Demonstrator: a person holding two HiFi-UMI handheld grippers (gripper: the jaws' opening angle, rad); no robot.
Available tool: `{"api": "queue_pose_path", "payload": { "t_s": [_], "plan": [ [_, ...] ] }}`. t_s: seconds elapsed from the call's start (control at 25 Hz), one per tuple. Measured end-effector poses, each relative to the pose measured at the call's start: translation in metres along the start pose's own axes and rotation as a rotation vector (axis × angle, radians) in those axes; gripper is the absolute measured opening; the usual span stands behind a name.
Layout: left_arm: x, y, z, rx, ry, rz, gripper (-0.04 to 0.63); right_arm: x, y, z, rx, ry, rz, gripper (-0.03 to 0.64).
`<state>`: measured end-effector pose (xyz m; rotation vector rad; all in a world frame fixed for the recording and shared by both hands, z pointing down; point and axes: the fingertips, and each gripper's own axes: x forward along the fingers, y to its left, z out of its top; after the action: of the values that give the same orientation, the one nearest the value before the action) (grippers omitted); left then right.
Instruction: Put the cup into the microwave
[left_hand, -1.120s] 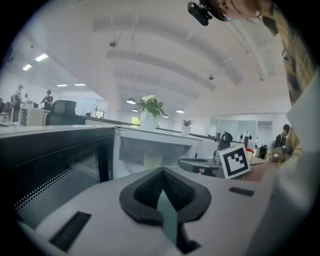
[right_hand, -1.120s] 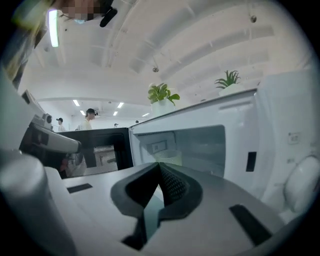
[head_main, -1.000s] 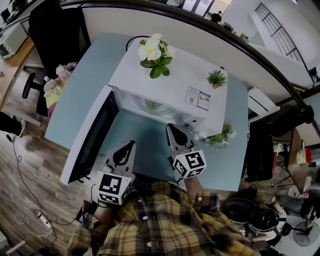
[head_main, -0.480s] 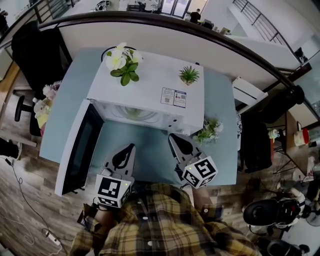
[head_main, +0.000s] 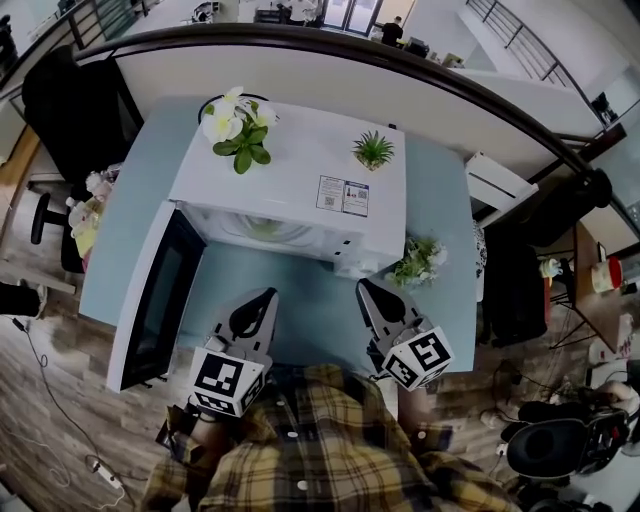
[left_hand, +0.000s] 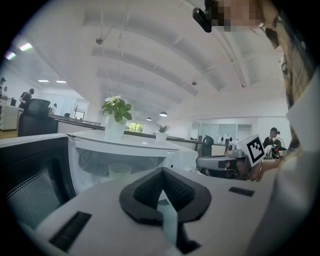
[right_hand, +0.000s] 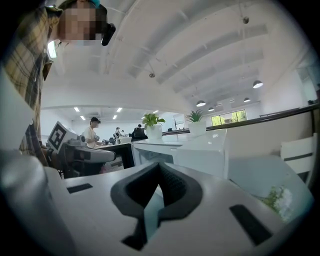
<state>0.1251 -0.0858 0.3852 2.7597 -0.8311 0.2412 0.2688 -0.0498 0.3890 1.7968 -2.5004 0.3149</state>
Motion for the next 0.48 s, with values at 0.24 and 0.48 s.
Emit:
{"api": "queue_pose_path", "payload": {
  "t_s": [0.24, 0.48],
  "plan": [
    [0.003, -0.002, 0.003, -0.009, -0.002, -0.005, -0.011, -0.001, -0.004, 0.009, -0.011, -0.026, -0.010, 0.005],
    [0.004, 0.002, 0.004, -0.014, -0.003, 0.013, -0.011, 0.002, -0.005, 0.016, -0.029, -0.041, 0.005, 0.005]
  ]
}}
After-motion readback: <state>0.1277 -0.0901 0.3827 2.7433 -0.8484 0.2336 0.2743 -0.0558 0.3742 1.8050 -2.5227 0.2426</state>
